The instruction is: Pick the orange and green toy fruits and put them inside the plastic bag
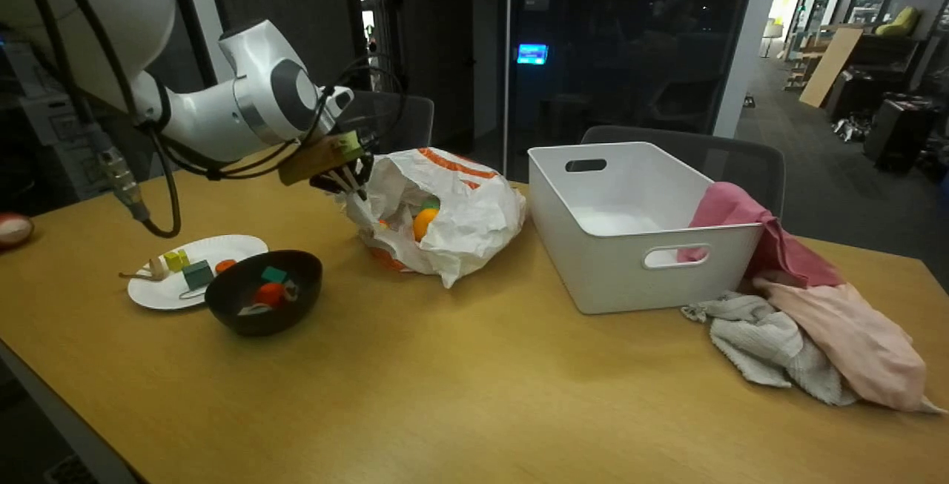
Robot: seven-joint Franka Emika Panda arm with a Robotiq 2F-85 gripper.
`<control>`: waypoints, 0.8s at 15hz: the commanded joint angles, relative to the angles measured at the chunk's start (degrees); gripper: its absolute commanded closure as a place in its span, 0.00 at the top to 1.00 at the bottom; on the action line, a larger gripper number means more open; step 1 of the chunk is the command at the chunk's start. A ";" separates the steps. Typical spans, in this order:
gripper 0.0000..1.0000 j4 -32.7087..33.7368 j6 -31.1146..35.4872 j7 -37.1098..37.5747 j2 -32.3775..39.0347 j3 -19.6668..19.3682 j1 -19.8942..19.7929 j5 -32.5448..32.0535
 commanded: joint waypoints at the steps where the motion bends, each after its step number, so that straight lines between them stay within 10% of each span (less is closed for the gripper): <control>1: 0.08 -0.44 1.73 -3.69 1.32 2.28 -2.11 6.79; 12: 0.88 -0.59 -10.46 14.79 -10.32 1.57 2.92 -4.24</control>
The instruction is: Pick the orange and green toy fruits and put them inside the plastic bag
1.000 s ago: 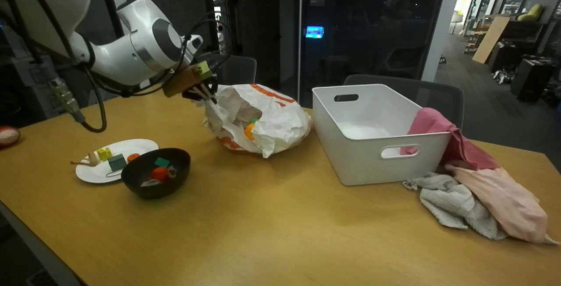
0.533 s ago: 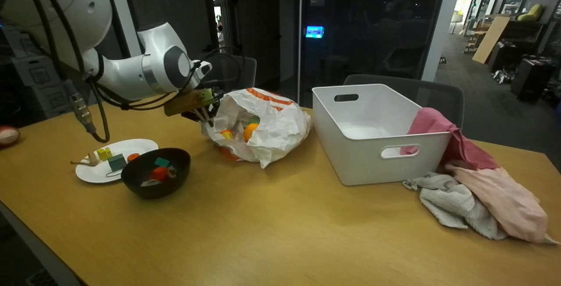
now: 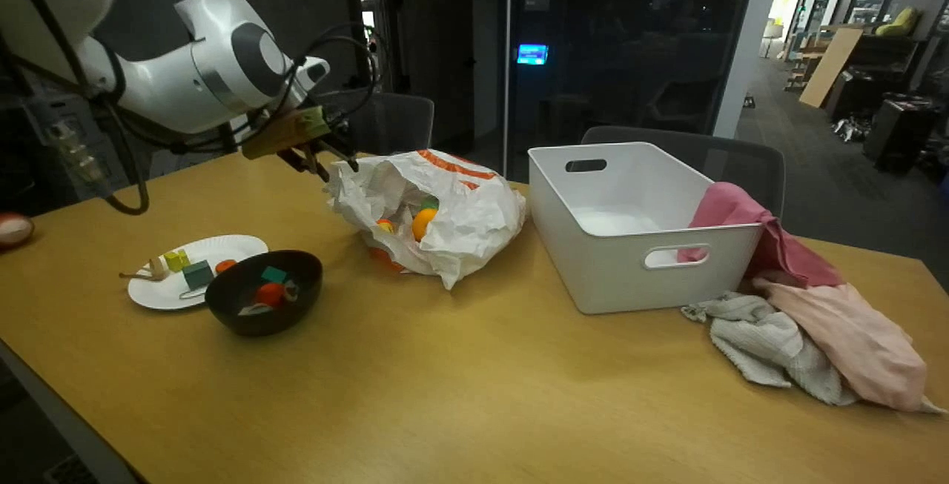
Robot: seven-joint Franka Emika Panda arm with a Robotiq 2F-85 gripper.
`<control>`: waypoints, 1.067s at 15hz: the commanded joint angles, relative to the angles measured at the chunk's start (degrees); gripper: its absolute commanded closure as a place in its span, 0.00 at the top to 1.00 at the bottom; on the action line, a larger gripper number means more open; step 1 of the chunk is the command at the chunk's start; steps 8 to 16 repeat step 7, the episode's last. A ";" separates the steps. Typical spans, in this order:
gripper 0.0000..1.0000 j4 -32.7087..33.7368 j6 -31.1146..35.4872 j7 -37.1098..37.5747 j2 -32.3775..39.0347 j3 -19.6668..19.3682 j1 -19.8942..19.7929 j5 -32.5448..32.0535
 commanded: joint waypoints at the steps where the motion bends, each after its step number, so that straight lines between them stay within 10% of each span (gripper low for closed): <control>1: 0.97 -0.67 -9.25 6.17 -5.94 0.88 0.67 -2.77; 16: 1.00 -0.33 -15.51 4.34 -7.12 2.93 -0.87 1.49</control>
